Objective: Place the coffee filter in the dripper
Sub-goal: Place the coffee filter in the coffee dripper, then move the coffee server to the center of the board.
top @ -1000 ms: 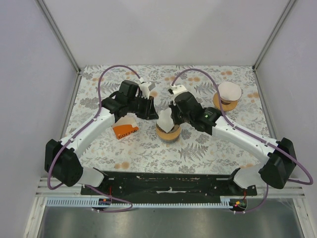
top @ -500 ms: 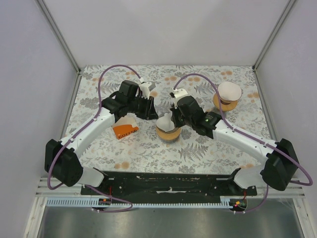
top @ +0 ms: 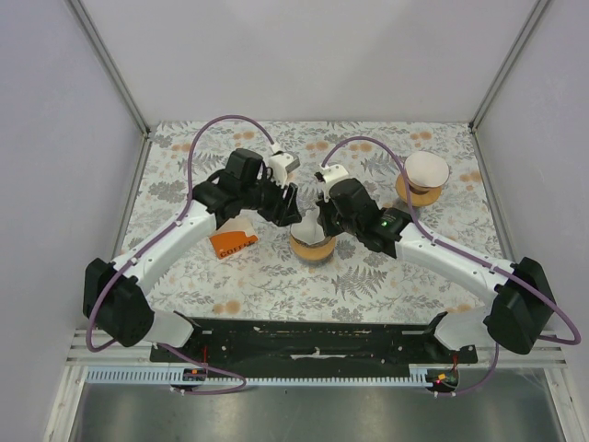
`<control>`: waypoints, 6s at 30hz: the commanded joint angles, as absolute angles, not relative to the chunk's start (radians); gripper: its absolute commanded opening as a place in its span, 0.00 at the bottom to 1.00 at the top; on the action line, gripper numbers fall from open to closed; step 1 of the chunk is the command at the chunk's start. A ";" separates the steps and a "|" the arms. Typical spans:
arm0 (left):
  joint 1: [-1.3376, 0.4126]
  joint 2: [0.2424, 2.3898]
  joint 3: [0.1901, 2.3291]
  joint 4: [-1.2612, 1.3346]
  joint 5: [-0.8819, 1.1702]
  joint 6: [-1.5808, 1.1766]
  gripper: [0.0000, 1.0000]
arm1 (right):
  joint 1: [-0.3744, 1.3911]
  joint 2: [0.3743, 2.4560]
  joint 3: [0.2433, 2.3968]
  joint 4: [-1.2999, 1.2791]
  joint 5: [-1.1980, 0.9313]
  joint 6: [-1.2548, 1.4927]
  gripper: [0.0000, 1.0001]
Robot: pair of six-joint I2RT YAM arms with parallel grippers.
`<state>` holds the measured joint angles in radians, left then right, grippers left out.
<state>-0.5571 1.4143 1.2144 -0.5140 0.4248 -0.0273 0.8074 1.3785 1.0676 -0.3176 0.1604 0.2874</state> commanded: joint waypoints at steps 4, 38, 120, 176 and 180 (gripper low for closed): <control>-0.578 1.440 1.189 -0.434 0.434 0.042 0.59 | 0.807 1.378 1.060 -0.285 0.184 0.270 0.00; -0.615 1.463 1.178 -0.443 0.253 0.101 0.40 | 0.755 1.342 0.980 -0.321 0.207 0.273 0.51; -0.647 1.496 1.209 -0.457 0.273 0.203 0.02 | 0.612 1.497 1.058 -0.167 -0.373 -0.081 0.26; -0.626 1.522 1.278 -0.472 0.244 0.112 0.64 | 0.600 1.629 1.207 -0.330 -0.311 0.078 0.06; -0.589 1.506 1.301 -0.495 0.285 0.120 0.77 | 0.591 1.641 1.212 -0.336 -0.304 0.078 0.06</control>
